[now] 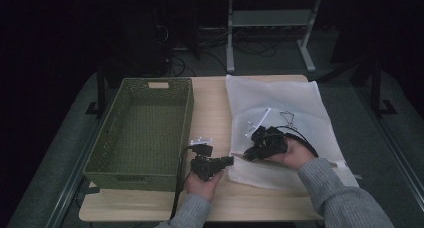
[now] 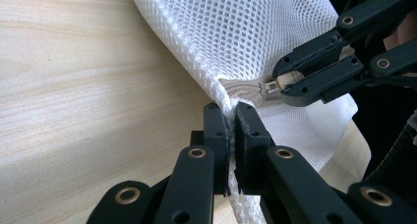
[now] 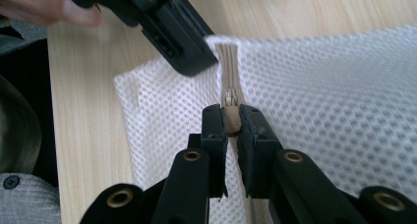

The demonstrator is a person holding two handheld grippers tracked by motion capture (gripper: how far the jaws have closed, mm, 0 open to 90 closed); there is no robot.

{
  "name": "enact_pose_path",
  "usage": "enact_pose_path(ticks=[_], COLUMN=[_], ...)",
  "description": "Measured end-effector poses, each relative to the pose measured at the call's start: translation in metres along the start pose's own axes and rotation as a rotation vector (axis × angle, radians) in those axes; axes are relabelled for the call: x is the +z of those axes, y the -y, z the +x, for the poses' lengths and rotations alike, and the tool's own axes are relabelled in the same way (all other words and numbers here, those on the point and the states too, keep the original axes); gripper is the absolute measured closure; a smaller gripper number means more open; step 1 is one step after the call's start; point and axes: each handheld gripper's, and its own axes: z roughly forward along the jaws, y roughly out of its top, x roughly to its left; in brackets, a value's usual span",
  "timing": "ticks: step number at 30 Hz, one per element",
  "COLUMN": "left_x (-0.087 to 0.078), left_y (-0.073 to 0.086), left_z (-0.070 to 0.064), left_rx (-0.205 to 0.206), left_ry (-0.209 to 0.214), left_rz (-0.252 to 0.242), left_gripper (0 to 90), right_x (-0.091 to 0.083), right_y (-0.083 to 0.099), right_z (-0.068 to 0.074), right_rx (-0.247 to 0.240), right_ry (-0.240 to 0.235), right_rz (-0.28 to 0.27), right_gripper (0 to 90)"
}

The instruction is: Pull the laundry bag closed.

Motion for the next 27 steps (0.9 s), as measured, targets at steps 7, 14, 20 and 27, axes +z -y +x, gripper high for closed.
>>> enact_pose_path(ticks=[7,14,20,27], left_x=[-0.003,-0.003,-0.004,-0.005], left_y=[-0.002,-0.002,-0.002,-0.002], left_z=[-0.001,-0.003,-0.002,-0.001], left_rx=[0.011,0.021,0.028,0.019], left_ry=[-0.015,-0.019,-0.024,-0.024], left_rz=[-0.008,-0.007,-0.002,-0.003], left_gripper=[85.6,85.6,85.6,85.6], right_x=[-0.008,-0.019,-0.027,-0.033], right_y=[0.013,0.023,0.031,0.041], right_z=[-0.003,-0.004,-0.004,-0.006], right_rx=[0.021,0.034,0.041,0.055], right_ry=[-0.001,0.008,0.023,0.027], right_rz=[-0.010,-0.011,-0.007,-0.011], right_gripper=[81.2,81.2,81.2,81.1])
